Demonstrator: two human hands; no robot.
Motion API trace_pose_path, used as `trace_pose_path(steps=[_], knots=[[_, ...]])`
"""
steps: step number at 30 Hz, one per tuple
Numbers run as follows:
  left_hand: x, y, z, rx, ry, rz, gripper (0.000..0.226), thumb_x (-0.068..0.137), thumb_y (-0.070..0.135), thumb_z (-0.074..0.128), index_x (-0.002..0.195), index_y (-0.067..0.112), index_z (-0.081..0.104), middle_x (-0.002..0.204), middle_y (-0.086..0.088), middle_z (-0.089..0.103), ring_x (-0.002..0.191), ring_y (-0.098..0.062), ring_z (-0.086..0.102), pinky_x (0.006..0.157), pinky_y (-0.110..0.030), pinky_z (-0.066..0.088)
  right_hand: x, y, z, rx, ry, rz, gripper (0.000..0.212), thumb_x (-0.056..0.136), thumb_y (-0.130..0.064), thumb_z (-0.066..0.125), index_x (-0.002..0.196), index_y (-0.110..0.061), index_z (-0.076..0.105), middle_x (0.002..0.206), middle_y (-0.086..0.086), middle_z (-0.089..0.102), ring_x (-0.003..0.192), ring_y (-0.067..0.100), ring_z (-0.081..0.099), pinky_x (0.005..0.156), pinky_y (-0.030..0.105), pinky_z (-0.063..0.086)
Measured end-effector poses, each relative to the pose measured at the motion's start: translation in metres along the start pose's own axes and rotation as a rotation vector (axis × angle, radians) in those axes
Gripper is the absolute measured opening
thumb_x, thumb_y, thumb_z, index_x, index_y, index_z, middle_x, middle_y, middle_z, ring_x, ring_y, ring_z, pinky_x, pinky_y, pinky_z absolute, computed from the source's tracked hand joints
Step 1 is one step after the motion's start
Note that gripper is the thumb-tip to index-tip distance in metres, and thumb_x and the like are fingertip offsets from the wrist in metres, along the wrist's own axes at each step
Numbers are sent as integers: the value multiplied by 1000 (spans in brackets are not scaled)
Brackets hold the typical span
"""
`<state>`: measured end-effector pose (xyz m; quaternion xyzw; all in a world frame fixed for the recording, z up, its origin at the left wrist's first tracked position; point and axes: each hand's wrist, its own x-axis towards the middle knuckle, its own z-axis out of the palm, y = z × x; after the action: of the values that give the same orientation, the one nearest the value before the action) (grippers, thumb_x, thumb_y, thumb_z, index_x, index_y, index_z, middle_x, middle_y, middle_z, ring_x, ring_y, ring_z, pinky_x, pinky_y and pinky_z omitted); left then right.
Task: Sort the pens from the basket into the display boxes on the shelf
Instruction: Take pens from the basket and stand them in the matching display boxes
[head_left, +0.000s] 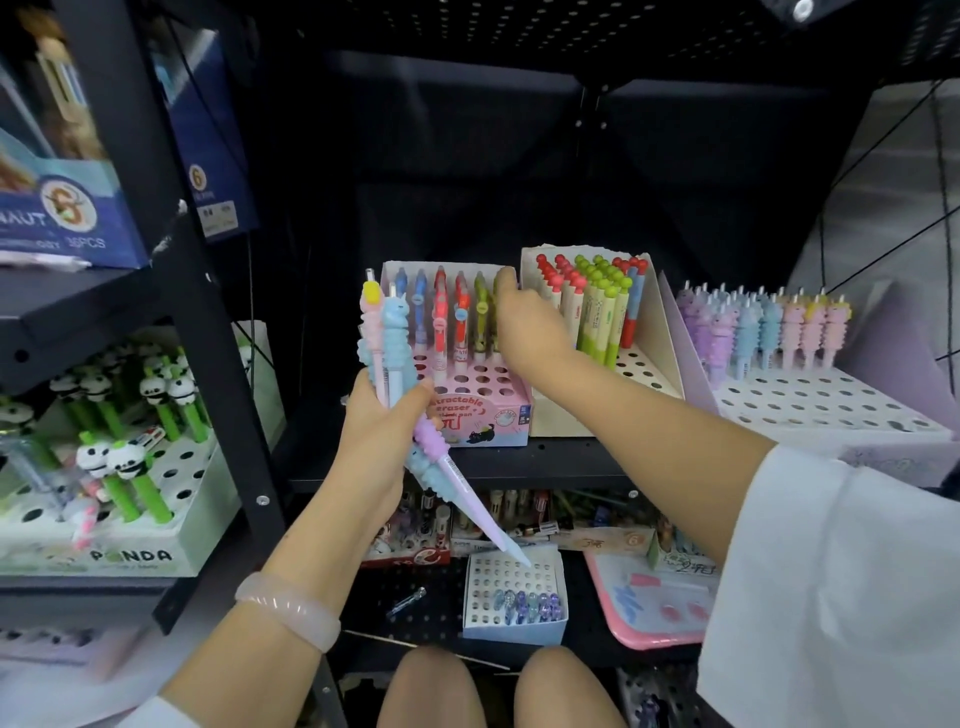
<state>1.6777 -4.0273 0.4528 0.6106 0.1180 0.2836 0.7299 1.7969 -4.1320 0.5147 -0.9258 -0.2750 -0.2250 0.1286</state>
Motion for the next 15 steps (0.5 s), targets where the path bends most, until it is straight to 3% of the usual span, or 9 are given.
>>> trace_pose_path(steps=[3,5,8,9,11,15], knots=[[0,2,0,9,3,3,15,89,10,58,101,16,52,87,-9,57,68,-11,58,61,-25,49,-10,-1,-11,157,11,-5,50,89,3,45,136,-3,28,82,7,46,70,29,57,57,36,45],[0,4,1,19,19,22,12,90,11,57,96,19,52,78,-2,58,59,-6,58,53,-18,49,-25,-3,-19,256,48,-53,37,94,-13,48,129,-6,40,87,4,52,70,22,56,65,38,52],[-2,6,8,30,41,56,14,90,11,57,103,16,51,73,0,58,63,-13,57,57,-23,49,-56,-5,-27,392,-107,-144,31,95,-35,47,111,-11,57,105,2,59,76,6,53,69,18,45],[-4,7,12,25,47,65,19,90,11,57,107,13,50,76,-3,57,65,-15,57,59,-25,50,-66,-6,-29,466,-218,-167,33,94,-38,48,112,-12,58,106,-1,59,73,-1,51,64,10,41],[-8,9,22,-22,69,86,24,89,7,57,112,13,50,84,-1,59,67,-7,62,56,-19,51,-81,-4,-31,546,-347,-207,34,91,-38,53,114,-14,58,106,-4,59,74,-4,50,63,5,39],[-17,13,43,-103,132,90,19,89,6,57,96,23,53,80,5,59,56,6,60,50,-14,48,-96,4,-35,624,-350,-188,38,90,-36,57,123,-16,52,108,-4,56,88,7,55,71,9,41]])
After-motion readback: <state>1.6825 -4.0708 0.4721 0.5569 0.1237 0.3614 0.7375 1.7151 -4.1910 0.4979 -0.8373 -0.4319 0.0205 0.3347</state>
